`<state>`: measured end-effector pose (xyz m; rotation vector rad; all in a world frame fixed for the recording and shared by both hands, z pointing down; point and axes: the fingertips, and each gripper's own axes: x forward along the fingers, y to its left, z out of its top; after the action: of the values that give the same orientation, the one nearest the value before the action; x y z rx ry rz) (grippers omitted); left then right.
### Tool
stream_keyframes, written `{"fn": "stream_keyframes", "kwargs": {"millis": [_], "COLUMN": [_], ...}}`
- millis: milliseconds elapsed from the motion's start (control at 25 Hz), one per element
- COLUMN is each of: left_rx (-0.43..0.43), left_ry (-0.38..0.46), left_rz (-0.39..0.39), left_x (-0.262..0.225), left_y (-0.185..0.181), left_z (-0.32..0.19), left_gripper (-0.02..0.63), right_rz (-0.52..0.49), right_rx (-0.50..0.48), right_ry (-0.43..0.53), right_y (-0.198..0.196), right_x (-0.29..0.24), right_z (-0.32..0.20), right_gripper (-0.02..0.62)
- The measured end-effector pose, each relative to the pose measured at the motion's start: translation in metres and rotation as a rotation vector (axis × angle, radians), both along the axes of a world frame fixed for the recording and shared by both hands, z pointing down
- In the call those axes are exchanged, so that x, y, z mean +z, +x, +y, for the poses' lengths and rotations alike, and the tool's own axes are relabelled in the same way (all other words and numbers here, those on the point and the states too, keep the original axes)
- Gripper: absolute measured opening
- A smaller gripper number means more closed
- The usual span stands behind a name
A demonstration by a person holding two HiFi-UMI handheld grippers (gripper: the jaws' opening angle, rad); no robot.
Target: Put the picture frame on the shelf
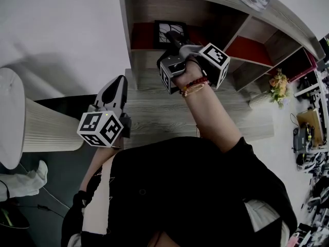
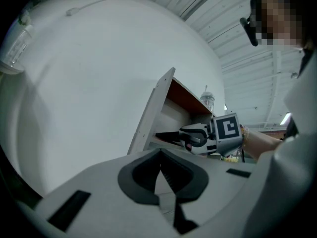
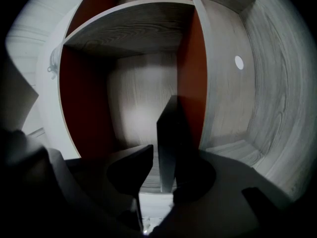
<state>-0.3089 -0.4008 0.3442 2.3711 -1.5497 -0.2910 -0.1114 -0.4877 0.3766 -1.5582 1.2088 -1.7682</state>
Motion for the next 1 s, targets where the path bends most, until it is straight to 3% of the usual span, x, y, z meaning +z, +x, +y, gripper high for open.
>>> {"fn": "stream_keyframes", "kwargs": {"millis": [400,440,560,600,800,1000], "left_rx": [0.005,0.006,0.011,0.012,0.014,0.017], "left_ry": [0.001,0.002,0.005,0.005,0.007,0.004], "left_rz": [0.003,0.004,0.004,0.003,0.004,0.009], "left_x": [-0.001,-0.001,-0.002,-0.002,-0.003,-0.003], "left_y": [0.004,0.004,0.007,0.008,0.01,0.013], "left_z": [-0.001,-0.001,-0.002,-0.002,-0.003,-0.003], "left_gripper": [0.011,0.012,0.011,0.011,0.012,0.012], "right_rz": [0.087,0.076,-0.04,-0.048,0.07,0.063], "right_rx": [-0.116,-0.177,-0.476,-0.543,-0.698,-0.852], "right_ry": [0.11,0.175,0.515,0.573,0.602,0.589], "right_y": [0.004,-0.005,-0.06,-0.071,-0.084,-0.097], "right_x": [-0.032,-0.042,-0.092,-0.1,-0.104,-0.107], "right_z": [-0.011,-0.014,-0.029,-0.031,-0.022,-0.006], "right_gripper": [0.33,0.352,0.411,0.435,0.472,0.504]}}
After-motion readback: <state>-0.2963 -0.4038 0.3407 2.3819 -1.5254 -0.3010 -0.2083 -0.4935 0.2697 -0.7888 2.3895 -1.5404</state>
